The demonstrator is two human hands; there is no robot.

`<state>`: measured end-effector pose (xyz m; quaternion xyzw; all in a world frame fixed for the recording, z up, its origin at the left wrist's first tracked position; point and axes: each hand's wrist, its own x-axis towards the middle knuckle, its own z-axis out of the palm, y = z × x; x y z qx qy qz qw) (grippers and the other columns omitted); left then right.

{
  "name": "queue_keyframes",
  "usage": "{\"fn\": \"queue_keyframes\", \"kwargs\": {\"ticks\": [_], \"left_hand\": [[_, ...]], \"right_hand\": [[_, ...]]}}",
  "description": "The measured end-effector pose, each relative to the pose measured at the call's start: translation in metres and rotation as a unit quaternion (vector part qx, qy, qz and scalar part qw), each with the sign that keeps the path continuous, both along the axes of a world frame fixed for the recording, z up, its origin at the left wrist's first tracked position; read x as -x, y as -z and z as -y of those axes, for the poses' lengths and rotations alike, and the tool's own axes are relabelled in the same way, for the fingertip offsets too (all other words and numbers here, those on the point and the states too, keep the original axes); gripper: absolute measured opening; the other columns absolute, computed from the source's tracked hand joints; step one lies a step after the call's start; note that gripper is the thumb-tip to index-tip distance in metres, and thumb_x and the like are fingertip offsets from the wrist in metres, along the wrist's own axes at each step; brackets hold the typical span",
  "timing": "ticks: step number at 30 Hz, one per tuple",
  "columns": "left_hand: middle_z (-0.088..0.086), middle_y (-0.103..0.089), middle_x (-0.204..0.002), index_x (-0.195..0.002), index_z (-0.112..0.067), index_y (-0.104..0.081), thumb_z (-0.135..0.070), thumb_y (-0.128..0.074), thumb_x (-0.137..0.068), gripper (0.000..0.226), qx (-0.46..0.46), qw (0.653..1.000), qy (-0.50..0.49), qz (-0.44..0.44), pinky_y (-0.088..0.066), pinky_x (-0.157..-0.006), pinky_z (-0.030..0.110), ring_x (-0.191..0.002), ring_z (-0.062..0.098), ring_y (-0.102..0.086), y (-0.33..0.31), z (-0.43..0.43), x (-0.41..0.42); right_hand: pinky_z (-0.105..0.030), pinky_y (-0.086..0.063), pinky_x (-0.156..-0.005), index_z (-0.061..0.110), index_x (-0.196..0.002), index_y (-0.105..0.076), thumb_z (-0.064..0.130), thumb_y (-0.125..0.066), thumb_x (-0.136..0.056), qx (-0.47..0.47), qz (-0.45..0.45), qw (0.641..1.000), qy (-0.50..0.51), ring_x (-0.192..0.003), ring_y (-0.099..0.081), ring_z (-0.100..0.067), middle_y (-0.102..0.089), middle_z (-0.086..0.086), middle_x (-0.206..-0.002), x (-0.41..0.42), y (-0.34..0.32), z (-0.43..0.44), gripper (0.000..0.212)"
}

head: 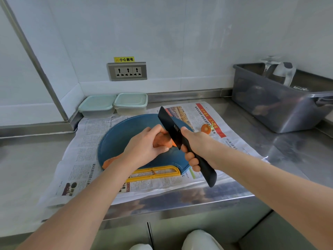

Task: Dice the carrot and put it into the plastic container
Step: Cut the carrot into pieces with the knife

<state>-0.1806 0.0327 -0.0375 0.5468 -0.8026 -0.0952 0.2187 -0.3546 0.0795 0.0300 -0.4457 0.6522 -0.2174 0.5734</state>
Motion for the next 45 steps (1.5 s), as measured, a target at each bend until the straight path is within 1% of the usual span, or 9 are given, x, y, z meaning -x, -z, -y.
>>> {"fn": "queue_keyframes", "kwargs": {"ticks": [6, 13, 18, 21, 27, 30, 34, 40, 45], "left_hand": [[-0.005, -0.057, -0.116, -0.114, -0.037, -0.041, -0.045, -0.066, -0.084, 0.039, -0.001, 1.0, -0.003, 0.004, -0.045, -0.076, 0.025, -0.102, 0.016, -0.057, 0.0, 0.001, 0.001], [-0.003, -0.057, -0.119, -0.113, -0.035, -0.041, -0.046, -0.066, -0.084, 0.04, 0.004, 1.0, -0.011, 0.011, -0.048, -0.078, 0.03, -0.103, 0.019, -0.058, -0.001, 0.001, 0.002], [-0.002, -0.056, -0.122, -0.117, -0.033, -0.041, -0.045, -0.065, -0.084, 0.043, 0.003, 1.0, -0.018, 0.014, -0.044, -0.078, 0.026, -0.106, 0.019, -0.057, -0.002, 0.001, 0.003], [-0.002, -0.055, -0.123, -0.119, -0.033, -0.04, -0.045, -0.065, -0.085, 0.044, 0.002, 1.0, -0.018, 0.015, -0.046, -0.08, 0.028, -0.107, 0.02, -0.057, -0.002, 0.0, 0.003], [-0.001, -0.056, -0.119, -0.118, -0.034, -0.041, -0.044, -0.065, -0.085, 0.042, 0.006, 1.0, -0.016, 0.016, -0.043, -0.076, 0.025, -0.104, 0.02, -0.057, -0.003, -0.002, 0.004], [-0.001, -0.055, -0.121, -0.119, -0.033, -0.041, -0.043, -0.065, -0.085, 0.042, 0.002, 1.0, -0.009, 0.012, -0.046, -0.079, 0.028, -0.106, 0.02, -0.057, -0.003, -0.001, 0.003], [-0.001, -0.053, -0.123, -0.12, -0.035, -0.04, -0.04, -0.062, -0.089, 0.038, -0.018, 1.0, 0.009, 0.008, -0.046, -0.078, 0.028, -0.107, 0.02, -0.056, -0.003, 0.0, 0.0], [-0.001, -0.053, -0.117, -0.117, -0.035, -0.039, -0.039, -0.06, -0.09, 0.034, -0.004, 1.0, 0.01, 0.011, -0.044, -0.074, 0.026, -0.1, 0.018, -0.057, -0.002, 0.002, 0.002], [-0.002, -0.053, -0.115, -0.116, -0.035, -0.039, -0.04, -0.06, -0.09, 0.034, 0.006, 1.0, 0.017, 0.013, -0.044, -0.072, 0.025, -0.099, 0.018, -0.057, 0.0, 0.003, 0.002]], "right_hand": [[-0.018, -0.036, -0.037, 0.013, -0.067, -0.044, 0.053, -0.033, -0.098, -0.004, 0.001, 1.0, 0.006, -0.034, -0.036, -0.013, -0.042, -0.001, -0.046, -0.002, -0.001, -0.003, 0.052], [-0.018, -0.036, -0.039, 0.013, -0.067, -0.045, 0.052, -0.034, -0.098, -0.001, -0.001, 1.0, 0.012, -0.034, -0.036, -0.013, -0.042, -0.001, -0.046, -0.002, -0.005, -0.004, 0.051], [-0.019, -0.037, -0.04, 0.013, -0.067, -0.045, 0.053, -0.033, -0.097, 0.001, -0.001, 1.0, 0.003, -0.036, -0.037, -0.013, -0.043, -0.001, -0.046, -0.003, -0.004, -0.005, 0.052], [-0.018, -0.037, -0.041, 0.013, -0.066, -0.045, 0.055, -0.033, -0.097, -0.008, -0.004, 1.0, 0.002, -0.036, -0.037, -0.013, -0.044, -0.001, -0.046, -0.003, -0.004, -0.005, 0.053], [-0.018, -0.036, -0.039, 0.013, -0.066, -0.045, 0.053, -0.032, -0.097, -0.008, -0.016, 1.0, 0.002, -0.035, -0.036, -0.014, -0.042, -0.001, -0.045, -0.005, -0.003, -0.005, 0.052], [-0.017, -0.037, -0.04, 0.013, -0.065, -0.044, 0.052, -0.031, -0.097, -0.015, -0.024, 1.0, 0.0, -0.036, -0.036, -0.014, -0.042, -0.001, -0.045, -0.004, -0.004, -0.004, 0.052], [-0.016, -0.036, -0.04, 0.014, -0.065, -0.042, 0.051, -0.031, -0.097, -0.031, -0.034, 0.999, 0.003, -0.036, -0.035, -0.013, -0.041, -0.001, -0.044, -0.004, -0.004, -0.003, 0.051], [-0.017, -0.036, -0.042, 0.013, -0.066, -0.043, 0.05, -0.032, -0.097, -0.04, -0.064, 0.997, 0.003, -0.038, -0.035, -0.014, -0.041, -0.002, -0.046, -0.01, -0.004, 0.001, 0.05], [-0.016, -0.036, -0.041, 0.013, -0.065, -0.042, 0.048, -0.032, -0.098, -0.045, -0.075, 0.996, 0.008, -0.035, -0.034, -0.013, -0.041, -0.001, -0.044, -0.015, -0.006, 0.005, 0.048]]}}
